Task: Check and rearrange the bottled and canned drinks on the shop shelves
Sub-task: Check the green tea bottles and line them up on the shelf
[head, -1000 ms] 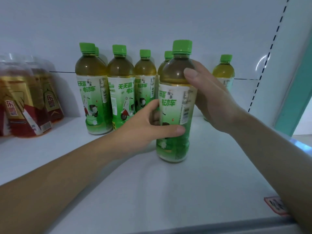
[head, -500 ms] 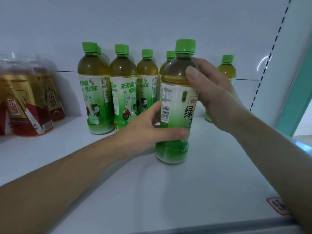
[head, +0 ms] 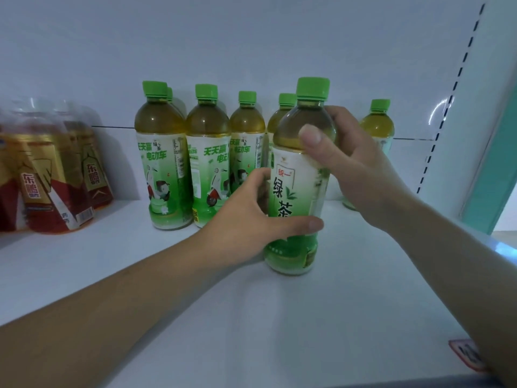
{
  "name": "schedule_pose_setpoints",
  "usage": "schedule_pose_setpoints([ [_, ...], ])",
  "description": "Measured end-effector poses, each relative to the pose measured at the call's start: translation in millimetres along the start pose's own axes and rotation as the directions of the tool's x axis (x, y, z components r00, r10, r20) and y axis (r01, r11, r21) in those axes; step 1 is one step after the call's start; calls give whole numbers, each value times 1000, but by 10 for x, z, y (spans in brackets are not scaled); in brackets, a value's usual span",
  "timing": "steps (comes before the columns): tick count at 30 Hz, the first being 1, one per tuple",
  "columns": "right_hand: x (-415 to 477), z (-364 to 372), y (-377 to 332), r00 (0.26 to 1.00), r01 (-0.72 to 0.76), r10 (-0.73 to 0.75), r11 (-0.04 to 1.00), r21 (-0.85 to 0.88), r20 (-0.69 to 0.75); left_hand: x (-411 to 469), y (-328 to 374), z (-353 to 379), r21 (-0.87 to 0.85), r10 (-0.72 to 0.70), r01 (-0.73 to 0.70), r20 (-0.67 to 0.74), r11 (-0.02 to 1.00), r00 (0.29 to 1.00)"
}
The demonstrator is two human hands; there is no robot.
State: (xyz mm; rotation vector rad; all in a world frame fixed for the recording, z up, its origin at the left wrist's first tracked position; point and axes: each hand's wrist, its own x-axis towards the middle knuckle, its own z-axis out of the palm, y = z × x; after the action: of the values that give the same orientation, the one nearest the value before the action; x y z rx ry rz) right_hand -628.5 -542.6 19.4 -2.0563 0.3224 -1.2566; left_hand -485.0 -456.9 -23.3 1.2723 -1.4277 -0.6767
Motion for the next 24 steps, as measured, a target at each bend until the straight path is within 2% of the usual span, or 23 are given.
schedule_pose_setpoints([
  [3,3,-26,43,992,-77,65,990,116,106,9,5,-65,-82,-8,15,80,997,997],
  [5,2,-14,33,995,-70,61,991,114,74,-11,3,-71,-82,15,-7,96,997,995],
  [8,8,-7,27,1000,-7,7,999,41,-6,-30,28,5,17,15,-15,26,1000,1000],
  [10,4,-21,15,999,-23,22,999,29,23,-8,17,9,27,23,-23,0,999,1000],
  [13,-4,-25,19,990,-85,74,992,88,121,14,20,-68,-69,-2,9,94,998,996],
  [15,-14,4,14,994,-64,58,996,67,88,4,3,-91,-67,5,4,131,998,991],
  [19,-10,13,14,1000,-10,10,1000,-28,9,3,12,-26,31,-2,1,18,1000,1000],
  [22,-17,-5,0,991,-98,95,995,27,90,29,-2,-60,-70,-3,8,66,997,998],
  [24,-20,-9,-1,994,-95,91,994,51,62,15,10,-102,-125,1,13,110,992,994],
])
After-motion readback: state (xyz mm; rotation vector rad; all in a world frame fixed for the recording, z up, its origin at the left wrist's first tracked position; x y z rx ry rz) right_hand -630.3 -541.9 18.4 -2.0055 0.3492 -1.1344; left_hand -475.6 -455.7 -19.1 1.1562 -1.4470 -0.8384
